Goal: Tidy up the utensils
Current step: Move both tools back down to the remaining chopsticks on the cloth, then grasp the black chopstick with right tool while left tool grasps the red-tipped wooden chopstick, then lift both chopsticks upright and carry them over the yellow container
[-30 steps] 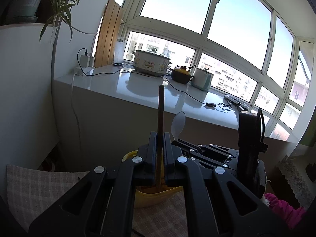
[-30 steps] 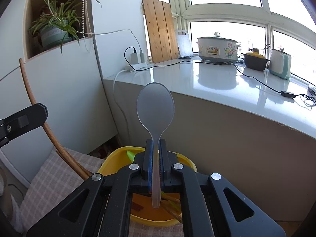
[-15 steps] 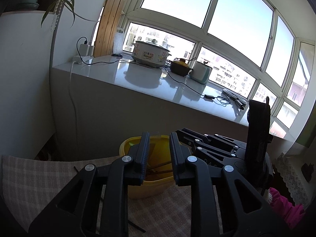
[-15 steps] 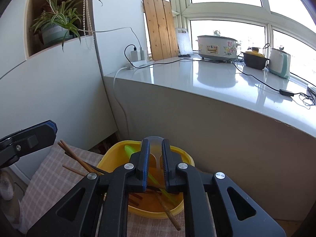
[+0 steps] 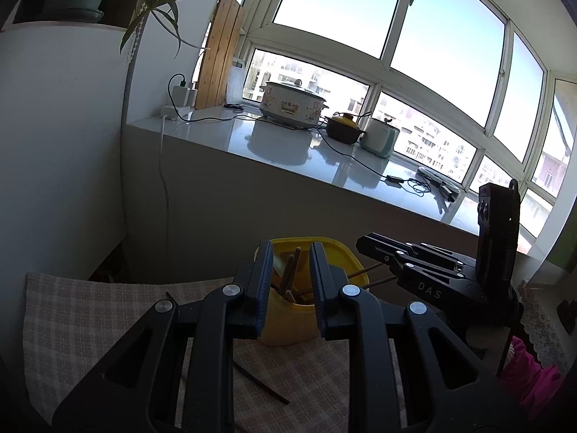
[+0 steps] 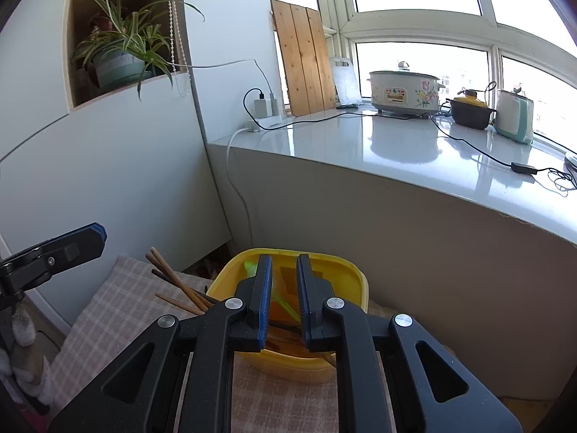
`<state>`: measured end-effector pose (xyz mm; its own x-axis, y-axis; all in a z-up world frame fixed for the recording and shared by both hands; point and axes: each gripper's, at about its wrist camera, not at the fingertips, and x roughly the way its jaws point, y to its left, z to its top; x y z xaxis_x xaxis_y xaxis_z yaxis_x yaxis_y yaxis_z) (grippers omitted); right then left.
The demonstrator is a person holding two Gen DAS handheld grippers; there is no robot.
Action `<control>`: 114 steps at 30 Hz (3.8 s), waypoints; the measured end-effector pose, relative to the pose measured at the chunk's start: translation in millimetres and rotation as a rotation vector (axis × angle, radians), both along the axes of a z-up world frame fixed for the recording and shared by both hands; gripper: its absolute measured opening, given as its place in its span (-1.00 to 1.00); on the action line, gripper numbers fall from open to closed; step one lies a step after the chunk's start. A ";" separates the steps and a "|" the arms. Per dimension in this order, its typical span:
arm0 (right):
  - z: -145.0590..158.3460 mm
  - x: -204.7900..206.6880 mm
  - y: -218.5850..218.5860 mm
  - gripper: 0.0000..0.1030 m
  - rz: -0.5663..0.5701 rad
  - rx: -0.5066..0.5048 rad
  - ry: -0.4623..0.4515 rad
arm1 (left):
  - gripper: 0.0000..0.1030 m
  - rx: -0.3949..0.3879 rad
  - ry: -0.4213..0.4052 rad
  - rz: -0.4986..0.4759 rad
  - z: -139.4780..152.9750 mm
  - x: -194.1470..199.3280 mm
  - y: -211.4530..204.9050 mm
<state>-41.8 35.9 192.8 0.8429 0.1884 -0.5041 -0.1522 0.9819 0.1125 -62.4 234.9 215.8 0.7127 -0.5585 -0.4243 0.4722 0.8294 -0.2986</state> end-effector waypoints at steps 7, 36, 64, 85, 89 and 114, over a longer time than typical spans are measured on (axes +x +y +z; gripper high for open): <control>-4.5 -19.3 15.5 -0.77 0.078 -0.010 0.016 | -0.28 0.063 0.090 0.093 -29.5 -1.2 36.5; -151.6 -18.7 94.9 -0.47 0.369 -0.190 0.387 | -0.11 0.164 0.548 0.140 -187.8 8.6 31.4; -174.2 -49.9 56.9 -0.89 0.293 -0.020 0.615 | -0.70 0.384 0.413 0.046 -203.4 26.9 7.1; -171.8 14.4 108.9 -0.86 0.322 -0.181 0.592 | -0.87 0.371 0.503 0.028 -193.8 12.8 63.3; -174.2 24.5 123.2 -0.85 0.318 -0.231 0.585 | -0.84 0.351 0.561 0.011 -193.0 24.6 66.3; -148.4 4.1 114.7 -0.91 0.330 -0.127 0.509 | -0.85 0.501 0.528 -0.077 -183.1 37.6 41.9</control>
<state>-37.7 150.5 44.4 0.3980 0.3106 -0.8632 -0.4082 0.9026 0.1366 -24.9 276.8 32.8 0.3092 -0.2474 -0.9182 0.4326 0.8965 -0.0958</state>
